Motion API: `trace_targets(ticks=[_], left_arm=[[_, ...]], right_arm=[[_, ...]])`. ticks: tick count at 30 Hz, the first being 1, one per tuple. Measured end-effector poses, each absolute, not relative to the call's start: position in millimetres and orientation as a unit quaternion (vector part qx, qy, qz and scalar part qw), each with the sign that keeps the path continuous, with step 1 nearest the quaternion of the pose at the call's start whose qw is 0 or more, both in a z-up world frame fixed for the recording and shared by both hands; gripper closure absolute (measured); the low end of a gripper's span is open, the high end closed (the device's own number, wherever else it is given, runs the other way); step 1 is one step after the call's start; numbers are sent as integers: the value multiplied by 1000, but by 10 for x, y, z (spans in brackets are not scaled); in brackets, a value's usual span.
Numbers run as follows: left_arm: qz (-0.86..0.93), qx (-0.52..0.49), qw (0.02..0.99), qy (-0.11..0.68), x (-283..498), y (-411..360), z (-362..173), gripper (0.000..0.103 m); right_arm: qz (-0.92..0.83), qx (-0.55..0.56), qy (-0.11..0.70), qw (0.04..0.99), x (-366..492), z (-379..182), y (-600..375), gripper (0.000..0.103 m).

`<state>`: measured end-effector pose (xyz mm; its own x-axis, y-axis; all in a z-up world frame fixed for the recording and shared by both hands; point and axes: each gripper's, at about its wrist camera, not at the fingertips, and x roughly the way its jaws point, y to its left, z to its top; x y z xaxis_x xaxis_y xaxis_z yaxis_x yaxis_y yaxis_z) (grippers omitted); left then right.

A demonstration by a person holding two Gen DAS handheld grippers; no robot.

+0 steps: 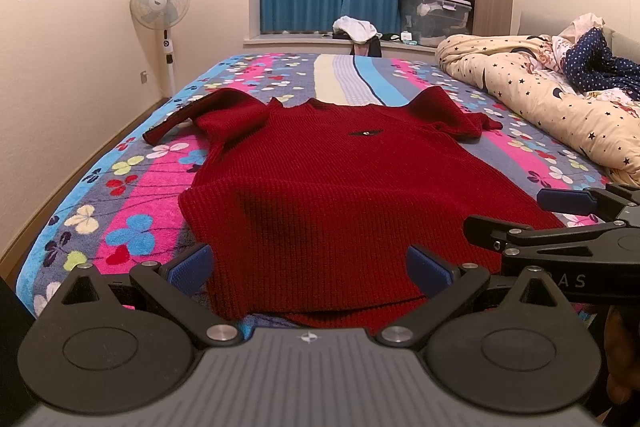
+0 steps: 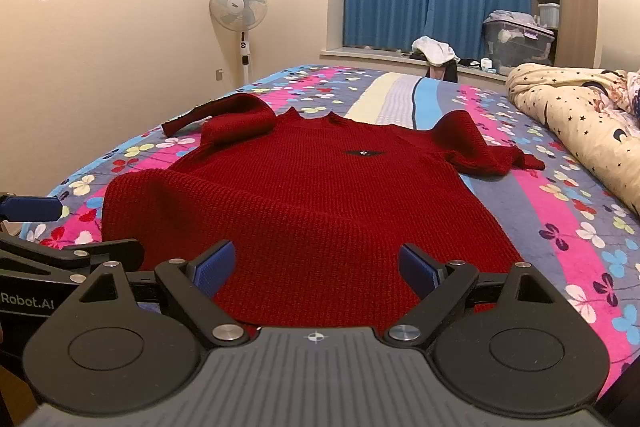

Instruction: Fold small clothes

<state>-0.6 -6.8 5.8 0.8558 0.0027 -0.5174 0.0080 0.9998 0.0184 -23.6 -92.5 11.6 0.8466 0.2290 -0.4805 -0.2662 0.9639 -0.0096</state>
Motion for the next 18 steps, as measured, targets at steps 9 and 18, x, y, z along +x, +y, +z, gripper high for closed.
trace_targets(ticks=[9, 18], left_arm=[[-1, 11, 963, 268, -4, -75, 65, 1], [7, 5, 966, 258, 1, 97, 146, 1]], right_arm=[[112, -42, 232, 965, -241, 100, -940, 13], [88, -36, 194, 976, -213, 248, -1103, 13]])
